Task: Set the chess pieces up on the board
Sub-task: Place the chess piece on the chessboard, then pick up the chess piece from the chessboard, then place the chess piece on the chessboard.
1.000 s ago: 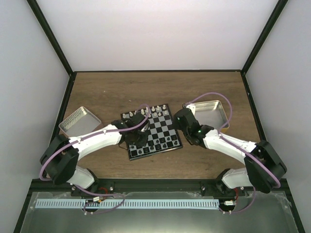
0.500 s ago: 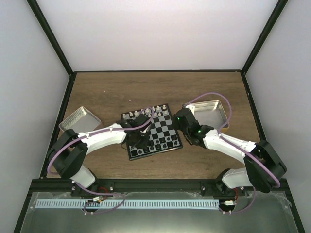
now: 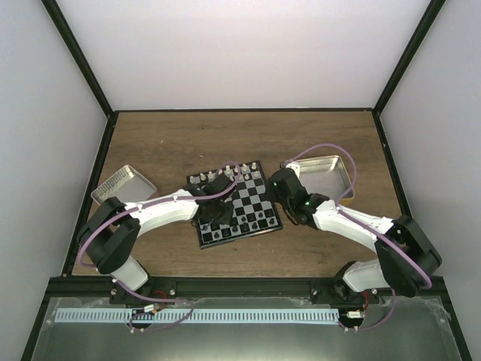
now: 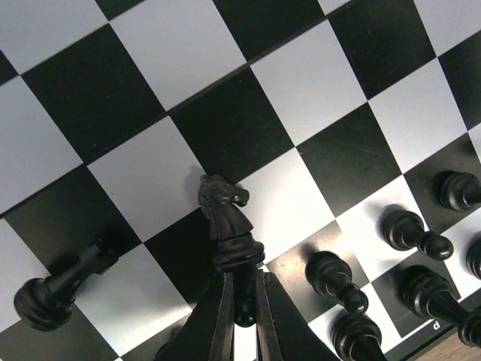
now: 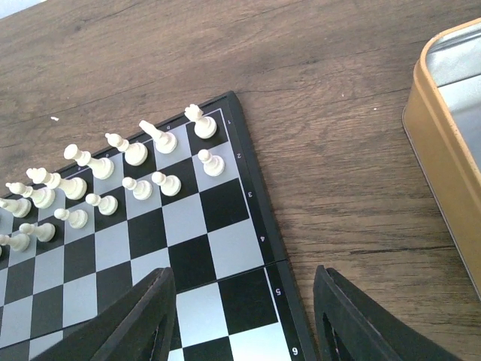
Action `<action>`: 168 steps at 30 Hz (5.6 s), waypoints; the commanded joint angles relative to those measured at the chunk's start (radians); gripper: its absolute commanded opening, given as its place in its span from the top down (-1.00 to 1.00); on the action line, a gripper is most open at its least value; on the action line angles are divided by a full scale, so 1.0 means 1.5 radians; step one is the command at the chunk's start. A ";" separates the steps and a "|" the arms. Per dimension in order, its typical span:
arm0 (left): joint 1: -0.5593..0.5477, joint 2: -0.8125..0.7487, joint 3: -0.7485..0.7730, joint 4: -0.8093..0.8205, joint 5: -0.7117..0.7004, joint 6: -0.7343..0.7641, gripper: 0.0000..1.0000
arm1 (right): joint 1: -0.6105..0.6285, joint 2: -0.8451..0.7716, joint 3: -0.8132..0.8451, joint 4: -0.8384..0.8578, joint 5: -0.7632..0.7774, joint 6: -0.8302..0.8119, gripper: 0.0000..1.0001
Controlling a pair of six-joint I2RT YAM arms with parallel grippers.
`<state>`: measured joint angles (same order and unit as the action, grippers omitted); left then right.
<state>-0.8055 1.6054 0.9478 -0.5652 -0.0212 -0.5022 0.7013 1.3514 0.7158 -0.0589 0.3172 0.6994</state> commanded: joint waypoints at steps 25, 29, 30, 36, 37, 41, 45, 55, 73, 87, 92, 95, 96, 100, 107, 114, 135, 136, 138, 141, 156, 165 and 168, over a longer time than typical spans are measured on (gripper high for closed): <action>-0.007 -0.006 -0.007 -0.049 0.014 0.024 0.83 | -0.005 0.022 0.001 0.011 -0.012 0.003 -0.05; -0.008 -0.005 -0.007 -0.039 0.030 0.026 0.76 | -0.005 0.024 0.003 0.011 -0.012 0.003 -0.05; -0.008 -0.004 -0.007 -0.037 0.033 0.026 0.74 | -0.005 0.024 0.004 0.011 -0.012 0.003 -0.05; -0.007 -0.011 -0.007 -0.040 0.032 0.027 0.69 | -0.005 0.027 0.004 0.011 -0.015 0.003 -0.05; -0.007 -0.011 -0.007 -0.042 0.032 0.028 0.69 | -0.005 0.028 0.005 0.011 -0.016 0.003 -0.05; -0.008 -0.012 -0.004 -0.043 0.030 0.028 0.62 | -0.005 0.027 0.007 0.011 -0.016 0.003 -0.05; -0.008 -0.020 0.001 -0.040 0.041 0.029 0.50 | -0.005 0.025 0.012 0.009 -0.019 -0.001 -0.05; -0.005 -0.091 0.008 -0.044 -0.022 0.014 0.22 | -0.005 0.028 0.030 0.003 -0.046 -0.016 -0.06; 0.008 0.029 0.056 0.000 -0.028 0.010 0.18 | -0.005 0.027 0.020 -0.001 -0.044 -0.012 -0.06; 0.011 0.063 0.047 0.011 -0.038 0.010 0.45 | -0.005 0.028 0.012 0.005 -0.040 -0.012 -0.06; 0.016 0.063 0.046 0.015 -0.039 0.010 0.53 | -0.005 0.027 0.012 0.005 -0.039 -0.013 -0.06; 0.017 0.057 0.046 0.024 -0.039 0.013 0.58 | -0.005 0.026 0.013 0.005 -0.045 -0.015 -0.06; 0.018 0.054 0.045 0.027 -0.041 0.012 0.58 | -0.005 0.025 0.015 0.005 -0.052 -0.020 -0.07; 0.019 0.026 0.039 0.036 -0.054 0.013 0.58 | -0.005 0.015 0.018 0.026 -0.109 -0.071 -0.07; 0.020 -0.085 -0.012 0.100 -0.031 0.039 0.58 | -0.015 0.007 0.075 0.020 -0.348 -0.220 -0.07; 0.020 -0.232 -0.073 0.155 0.018 0.104 0.58 | -0.068 -0.040 0.123 -0.013 -0.584 -0.220 -0.15; 0.020 -0.452 -0.048 0.205 0.251 0.271 0.58 | -0.074 -0.067 0.204 -0.010 -0.841 -0.181 0.00; 0.020 -0.453 -0.047 0.204 0.247 0.275 0.58 | -0.074 -0.063 0.204 -0.006 -0.849 -0.173 0.05; 0.020 -0.451 -0.049 0.203 0.239 0.278 0.57 | -0.073 -0.055 0.206 0.001 -0.863 -0.160 0.09; 0.020 -0.436 -0.045 0.188 0.229 0.281 0.57 | -0.073 -0.043 0.203 0.017 -0.889 -0.128 0.11; 0.020 -0.417 -0.041 0.164 0.165 0.264 0.36 | -0.073 -0.011 0.204 0.013 -0.891 -0.075 0.90; 0.020 -0.469 -0.058 0.133 -0.030 0.194 -0.41 | -0.042 -0.045 0.157 -0.033 -0.539 -0.195 0.98; 0.020 -0.501 -0.063 0.119 -0.120 0.166 -0.42 | -0.010 -0.054 0.137 -0.061 -0.365 -0.224 0.97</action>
<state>-0.7784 0.9154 0.8658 -0.3576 0.0048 -0.1883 0.6334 1.3041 0.9527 -0.0826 -0.6125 0.4644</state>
